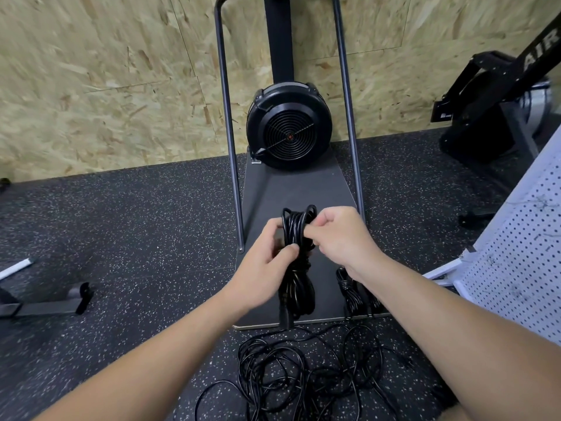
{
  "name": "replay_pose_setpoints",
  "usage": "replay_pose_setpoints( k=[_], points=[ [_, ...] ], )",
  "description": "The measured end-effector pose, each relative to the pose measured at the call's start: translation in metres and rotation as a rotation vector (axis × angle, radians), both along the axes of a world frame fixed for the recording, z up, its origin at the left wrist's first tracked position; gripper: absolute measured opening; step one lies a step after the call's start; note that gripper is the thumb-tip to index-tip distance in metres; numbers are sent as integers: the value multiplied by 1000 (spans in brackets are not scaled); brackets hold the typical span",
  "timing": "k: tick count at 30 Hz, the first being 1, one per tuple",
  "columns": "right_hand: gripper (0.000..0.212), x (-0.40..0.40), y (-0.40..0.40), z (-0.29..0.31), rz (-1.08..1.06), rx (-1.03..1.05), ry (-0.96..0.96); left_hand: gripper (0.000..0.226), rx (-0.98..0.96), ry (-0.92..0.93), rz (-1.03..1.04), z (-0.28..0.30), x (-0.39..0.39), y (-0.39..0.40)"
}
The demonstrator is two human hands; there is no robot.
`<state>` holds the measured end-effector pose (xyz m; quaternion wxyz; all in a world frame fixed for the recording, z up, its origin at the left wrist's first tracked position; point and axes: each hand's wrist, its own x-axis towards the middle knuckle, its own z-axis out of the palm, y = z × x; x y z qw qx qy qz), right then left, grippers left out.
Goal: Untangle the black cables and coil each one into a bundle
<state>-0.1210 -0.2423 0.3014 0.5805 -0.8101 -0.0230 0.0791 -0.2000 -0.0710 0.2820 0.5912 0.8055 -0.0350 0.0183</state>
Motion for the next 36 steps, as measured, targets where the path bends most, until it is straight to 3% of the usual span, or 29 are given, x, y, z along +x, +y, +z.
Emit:
replay_pose_setpoints(
  k=[3, 7, 10, 12, 15, 18, 22, 24, 28, 33, 36],
  points=[
    [10, 0, -6, 0, 21, 10, -49, 55, 54, 3, -29, 3, 1, 4],
    [35, -11, -3, 8, 141, 8, -76, 32, 181, -65, 36, 2, 9, 0],
    [15, -12, 0, 6, 137, 25, -73, 24, 246, -102, 70, 5, 11, -6],
    [27, -8, 1, 0, 103, 18, -108, 23, 245, -184, 102, 9, 10, -10],
    [25, -5, 4, -8, 79, 70, -110, 34, 147, -212, 152, 8, 12, -11],
    [24, 2, 5, -11, 106, 288, -23, 44, 11, -135, 223, 4, 13, -11],
    [31, 7, -1, -5, 192, 572, 127, 20, -185, -18, 324, 6, 22, -5],
    [38, 5, 1, -3, 238, 636, 186, 26, -194, 46, 256, 7, 21, -6],
    [50, 1, 5, -1, 210, 644, 197, 32, -325, 115, 191, 6, 14, -15],
    [44, 3, 1, 2, 228, 415, 80, 41, -450, 171, 184, 7, 13, -12],
    [45, 3, 1, 2, 242, 497, 115, 40, -551, 194, 124, 13, 9, -14]
  ],
)
